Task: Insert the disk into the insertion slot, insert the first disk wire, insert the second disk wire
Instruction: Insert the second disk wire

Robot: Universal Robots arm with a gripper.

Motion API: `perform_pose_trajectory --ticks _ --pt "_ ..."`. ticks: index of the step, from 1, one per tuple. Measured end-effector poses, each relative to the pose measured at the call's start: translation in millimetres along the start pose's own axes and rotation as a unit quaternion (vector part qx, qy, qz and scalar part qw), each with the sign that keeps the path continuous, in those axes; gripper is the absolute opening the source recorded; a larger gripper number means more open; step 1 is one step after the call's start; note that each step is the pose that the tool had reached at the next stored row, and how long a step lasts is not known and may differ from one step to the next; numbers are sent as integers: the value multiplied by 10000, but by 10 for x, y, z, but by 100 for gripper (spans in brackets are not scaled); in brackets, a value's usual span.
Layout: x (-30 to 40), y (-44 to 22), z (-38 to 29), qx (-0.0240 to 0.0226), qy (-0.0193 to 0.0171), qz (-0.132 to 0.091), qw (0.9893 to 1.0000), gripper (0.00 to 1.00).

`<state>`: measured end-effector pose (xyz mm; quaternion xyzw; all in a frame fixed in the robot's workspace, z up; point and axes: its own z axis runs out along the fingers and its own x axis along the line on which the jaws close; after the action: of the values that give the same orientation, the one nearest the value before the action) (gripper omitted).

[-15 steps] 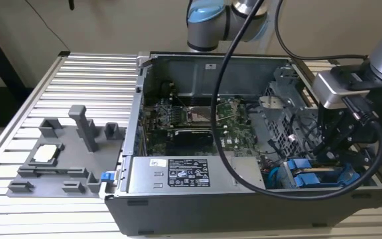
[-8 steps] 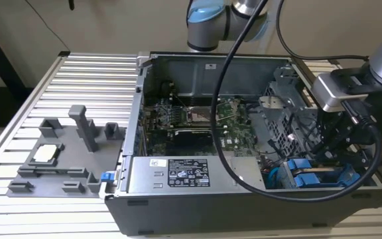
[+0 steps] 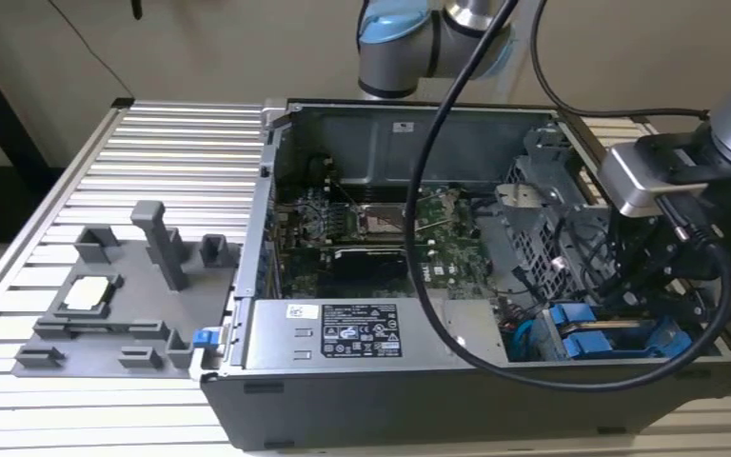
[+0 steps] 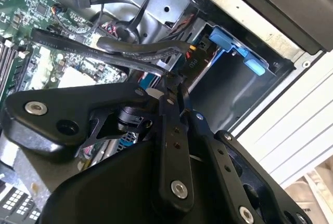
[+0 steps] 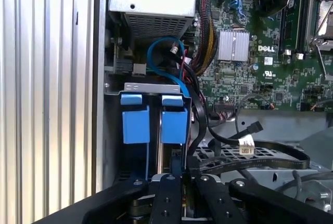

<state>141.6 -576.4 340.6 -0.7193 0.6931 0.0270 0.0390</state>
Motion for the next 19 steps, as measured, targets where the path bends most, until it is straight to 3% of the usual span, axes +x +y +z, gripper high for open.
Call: perform_pose_trajectory --ticks 15,16,19 --pt "24 -6 60 4 -2 38 10000 18" --pt "24 -6 57 4 -1 38 10000 24" --pt "17 -6 -24 0 0 40 10000 24"
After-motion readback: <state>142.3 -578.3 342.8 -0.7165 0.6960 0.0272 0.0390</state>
